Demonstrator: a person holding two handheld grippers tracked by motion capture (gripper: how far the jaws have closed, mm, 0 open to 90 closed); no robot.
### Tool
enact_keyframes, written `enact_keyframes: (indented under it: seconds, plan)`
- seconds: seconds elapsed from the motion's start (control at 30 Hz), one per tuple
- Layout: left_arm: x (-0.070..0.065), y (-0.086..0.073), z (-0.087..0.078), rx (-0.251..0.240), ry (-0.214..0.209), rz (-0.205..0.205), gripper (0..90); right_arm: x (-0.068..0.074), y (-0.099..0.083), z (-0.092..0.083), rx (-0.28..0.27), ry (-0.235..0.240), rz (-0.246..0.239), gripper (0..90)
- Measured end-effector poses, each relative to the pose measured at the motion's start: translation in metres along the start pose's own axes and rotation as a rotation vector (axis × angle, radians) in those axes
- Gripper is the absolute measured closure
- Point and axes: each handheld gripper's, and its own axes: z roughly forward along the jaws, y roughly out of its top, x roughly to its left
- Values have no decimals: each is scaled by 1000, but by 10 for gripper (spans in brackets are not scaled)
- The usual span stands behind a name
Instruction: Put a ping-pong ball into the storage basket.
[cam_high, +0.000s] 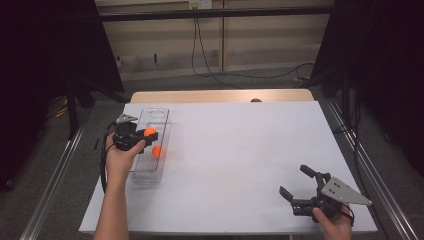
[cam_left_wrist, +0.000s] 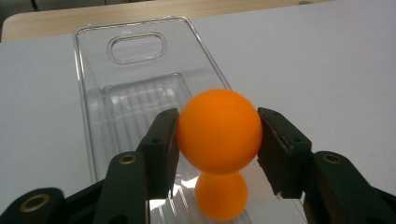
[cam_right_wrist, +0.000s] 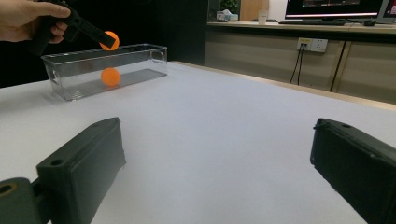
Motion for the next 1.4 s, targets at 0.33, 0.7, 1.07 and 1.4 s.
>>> enact_keyframes:
  seconds: [0.33,0.7,1.07,1.4]
  plan:
    - [3,-2,1,13,23,-6,508,0,0,0,1,1,3,23]
    - [3,-1,3,41,89,4,501,0,0,0,3,0,3,22]
    - [2,-1,3,39,91,7,497,0,-1,1,3,1,3,23]
    - [-2,-1,-1,14,92,-1,424,-1,-1,0,3,-2,3,23]
